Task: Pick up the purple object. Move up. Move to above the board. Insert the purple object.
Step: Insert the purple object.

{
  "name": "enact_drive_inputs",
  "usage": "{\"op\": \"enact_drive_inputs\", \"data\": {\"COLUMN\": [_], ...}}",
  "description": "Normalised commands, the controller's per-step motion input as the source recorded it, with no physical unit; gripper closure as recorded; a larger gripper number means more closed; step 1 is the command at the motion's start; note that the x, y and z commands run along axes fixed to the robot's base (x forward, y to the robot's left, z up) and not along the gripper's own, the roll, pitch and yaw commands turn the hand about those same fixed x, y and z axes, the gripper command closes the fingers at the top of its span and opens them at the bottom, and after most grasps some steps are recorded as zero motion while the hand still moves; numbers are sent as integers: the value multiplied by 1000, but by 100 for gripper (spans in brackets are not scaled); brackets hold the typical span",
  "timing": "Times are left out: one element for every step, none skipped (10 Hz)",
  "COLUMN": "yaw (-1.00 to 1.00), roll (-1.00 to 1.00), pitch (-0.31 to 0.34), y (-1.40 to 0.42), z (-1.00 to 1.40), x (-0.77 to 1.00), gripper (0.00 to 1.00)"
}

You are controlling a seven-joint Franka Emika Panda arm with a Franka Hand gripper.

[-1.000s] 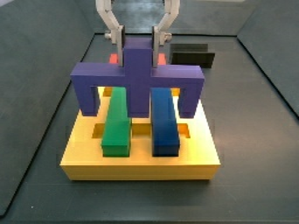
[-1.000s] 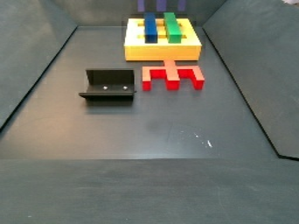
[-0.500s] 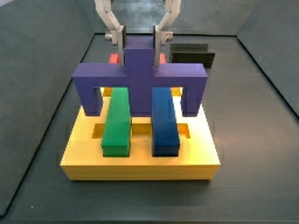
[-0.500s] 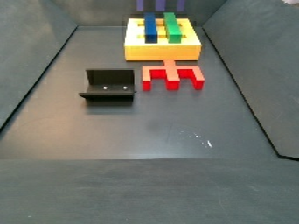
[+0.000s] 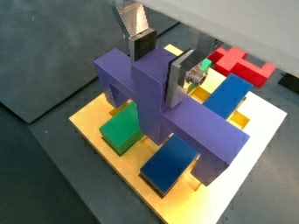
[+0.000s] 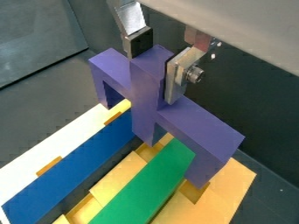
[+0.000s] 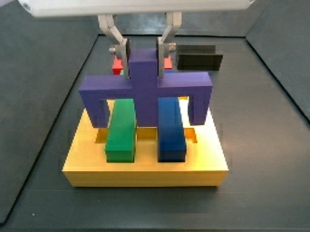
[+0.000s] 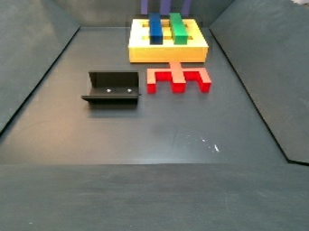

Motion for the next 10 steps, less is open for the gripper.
{"op": "enact_drive_inputs", "data": {"yaw": [89, 106, 120, 111, 126, 137, 97, 57, 9, 0], "roll": [69, 124, 163, 193, 250, 264, 194, 117, 64, 43], "pitch": [-203, -173, -153, -127, -124, -107, -61, -57, -60, -54], "y": [0, 0, 0, 0, 0, -14, -29, -49, -89, -83], "z": [-129, -83, -71, -134, -166, -123, -140, -174, -166, -143], "x": [0, 0, 0, 0, 0, 0, 0, 0, 0, -14], "gripper": [100, 100, 100, 100, 100, 100, 100, 100, 100, 100]}}
